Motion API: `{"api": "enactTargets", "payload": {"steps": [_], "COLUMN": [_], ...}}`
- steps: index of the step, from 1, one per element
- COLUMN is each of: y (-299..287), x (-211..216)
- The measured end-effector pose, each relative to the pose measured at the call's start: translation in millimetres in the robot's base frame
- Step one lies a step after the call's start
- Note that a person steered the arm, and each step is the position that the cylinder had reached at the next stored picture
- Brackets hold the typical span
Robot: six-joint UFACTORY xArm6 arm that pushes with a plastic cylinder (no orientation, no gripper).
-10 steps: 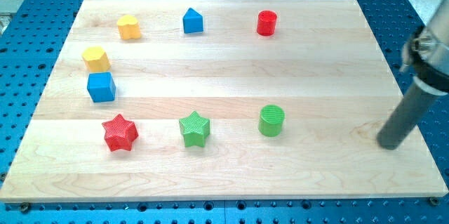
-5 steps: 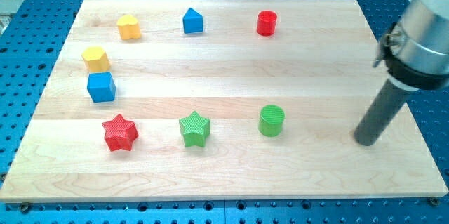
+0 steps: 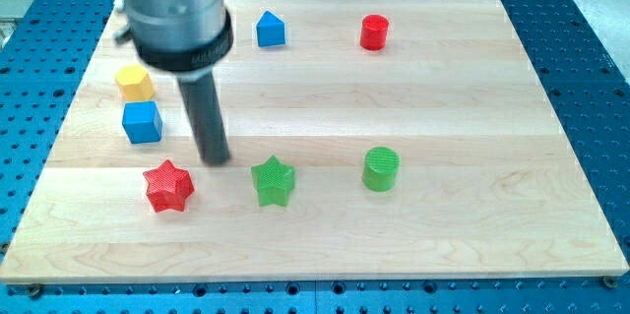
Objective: Move the green star towards the bottom center
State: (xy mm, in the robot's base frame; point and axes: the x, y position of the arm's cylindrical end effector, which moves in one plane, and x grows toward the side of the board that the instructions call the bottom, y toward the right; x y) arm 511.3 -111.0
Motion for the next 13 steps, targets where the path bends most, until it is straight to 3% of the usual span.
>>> {"api": "enactTargets", "payload": {"steps": [1,5,7,9,10,12,13], "y": [18.6,68.9,110.9,100.5,117.2,234.1,262.9], "x": [33.1,-3.8,-3.5,6.0,-19.4,-39.4,-13.2]}}
